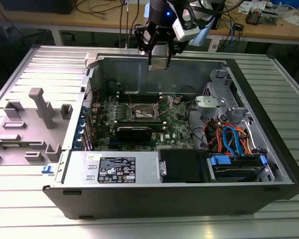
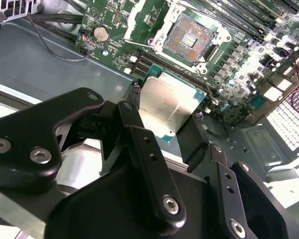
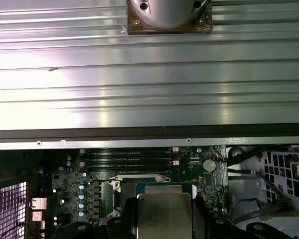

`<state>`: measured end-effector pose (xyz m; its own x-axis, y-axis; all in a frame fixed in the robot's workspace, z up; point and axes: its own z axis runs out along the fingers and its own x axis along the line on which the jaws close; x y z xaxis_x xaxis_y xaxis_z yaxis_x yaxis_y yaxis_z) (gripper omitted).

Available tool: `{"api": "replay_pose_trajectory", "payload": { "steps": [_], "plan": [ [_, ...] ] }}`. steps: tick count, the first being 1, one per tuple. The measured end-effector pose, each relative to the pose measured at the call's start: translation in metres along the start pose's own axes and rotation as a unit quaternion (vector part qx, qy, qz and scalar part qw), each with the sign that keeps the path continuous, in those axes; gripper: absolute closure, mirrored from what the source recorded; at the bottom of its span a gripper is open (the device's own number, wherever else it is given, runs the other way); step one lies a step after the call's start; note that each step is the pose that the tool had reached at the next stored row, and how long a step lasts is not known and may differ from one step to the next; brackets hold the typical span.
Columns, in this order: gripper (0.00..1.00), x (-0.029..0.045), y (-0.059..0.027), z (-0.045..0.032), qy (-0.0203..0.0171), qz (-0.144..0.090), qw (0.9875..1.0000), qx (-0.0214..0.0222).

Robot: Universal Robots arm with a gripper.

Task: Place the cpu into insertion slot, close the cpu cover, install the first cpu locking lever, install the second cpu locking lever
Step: 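Place the cpu into insertion slot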

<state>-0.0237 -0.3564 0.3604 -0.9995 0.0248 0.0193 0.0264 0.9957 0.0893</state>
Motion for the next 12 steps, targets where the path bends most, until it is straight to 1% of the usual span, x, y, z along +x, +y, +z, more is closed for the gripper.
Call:
{"api": "replay_pose_trajectory", "payload": {
  "steps": [12],
  "plan": [
    [0.46, -0.0001, -0.0036, -0.0001, -0.0004, 0.004, 1.0000, 0.0008]
  ]
}}
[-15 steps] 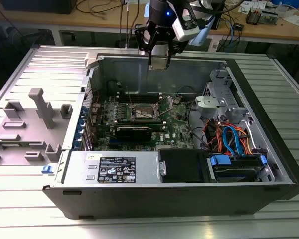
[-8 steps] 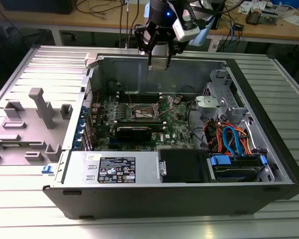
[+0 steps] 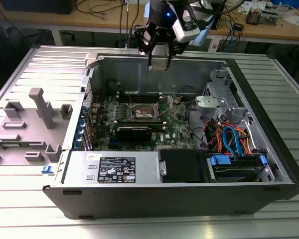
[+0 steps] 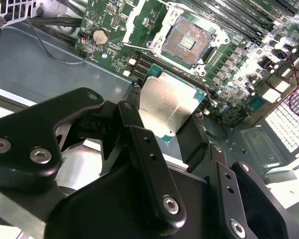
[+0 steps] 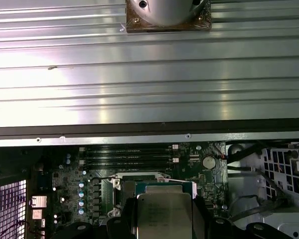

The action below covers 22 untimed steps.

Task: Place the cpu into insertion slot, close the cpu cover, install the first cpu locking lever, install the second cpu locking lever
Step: 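Place the cpu into insertion slot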

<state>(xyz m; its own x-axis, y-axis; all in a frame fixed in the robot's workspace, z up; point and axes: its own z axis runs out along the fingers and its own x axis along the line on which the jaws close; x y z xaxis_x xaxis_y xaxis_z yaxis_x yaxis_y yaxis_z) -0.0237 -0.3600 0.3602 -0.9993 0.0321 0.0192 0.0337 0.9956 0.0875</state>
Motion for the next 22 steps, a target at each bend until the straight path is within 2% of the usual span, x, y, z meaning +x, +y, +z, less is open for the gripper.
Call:
{"api": "replay_pose_trajectory", "payload": {
  "steps": [22],
  "plan": [
    [0.46, -0.0001, -0.0018, 0.0001, -0.0008, 0.009, 1.0000, 0.0009]
  ]
}}
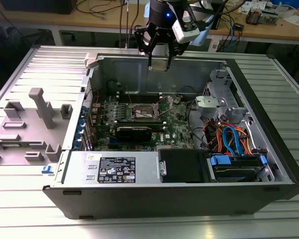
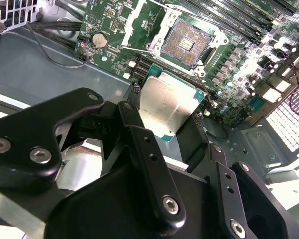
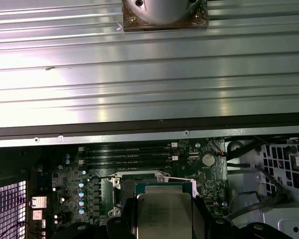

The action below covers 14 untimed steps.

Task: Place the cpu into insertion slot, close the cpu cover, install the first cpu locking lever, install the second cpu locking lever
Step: 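Place the cpu into insertion slot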

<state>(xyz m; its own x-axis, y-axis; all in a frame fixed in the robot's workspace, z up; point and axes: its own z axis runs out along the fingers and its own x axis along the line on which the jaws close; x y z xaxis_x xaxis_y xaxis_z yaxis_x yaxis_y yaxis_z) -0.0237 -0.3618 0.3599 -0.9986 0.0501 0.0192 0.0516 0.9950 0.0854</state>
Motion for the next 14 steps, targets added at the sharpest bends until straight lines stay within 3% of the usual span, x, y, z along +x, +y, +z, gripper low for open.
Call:
{"api": "replay_pose_trajectory", "payload": {
  "steps": [14],
  "plan": [
    [0.46, 0.0000, -0.0001, 0.0000, -0.0006, 0.007, 1.0000, -0.0002]
  ]
}}
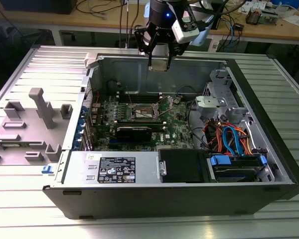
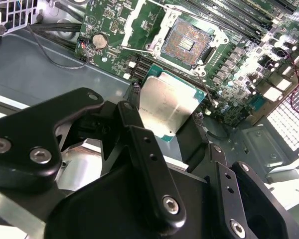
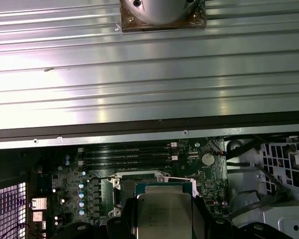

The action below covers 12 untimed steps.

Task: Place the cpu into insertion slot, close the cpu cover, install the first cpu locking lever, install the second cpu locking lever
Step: 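Place the cpu into insertion slot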

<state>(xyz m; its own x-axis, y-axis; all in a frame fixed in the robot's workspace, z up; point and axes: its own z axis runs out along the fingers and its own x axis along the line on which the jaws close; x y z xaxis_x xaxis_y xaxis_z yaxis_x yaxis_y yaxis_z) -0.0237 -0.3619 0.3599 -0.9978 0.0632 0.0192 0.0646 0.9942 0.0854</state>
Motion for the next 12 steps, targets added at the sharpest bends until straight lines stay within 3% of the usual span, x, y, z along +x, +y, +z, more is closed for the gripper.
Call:
{"api": "replay_pose_trajectory", "payload": {
  "steps": [12],
  "plan": [
    [0.46, -0.0001, -0.0015, -0.0001, -0.0018, 0.021, 0.9998, -0.0004]
  ]
}}
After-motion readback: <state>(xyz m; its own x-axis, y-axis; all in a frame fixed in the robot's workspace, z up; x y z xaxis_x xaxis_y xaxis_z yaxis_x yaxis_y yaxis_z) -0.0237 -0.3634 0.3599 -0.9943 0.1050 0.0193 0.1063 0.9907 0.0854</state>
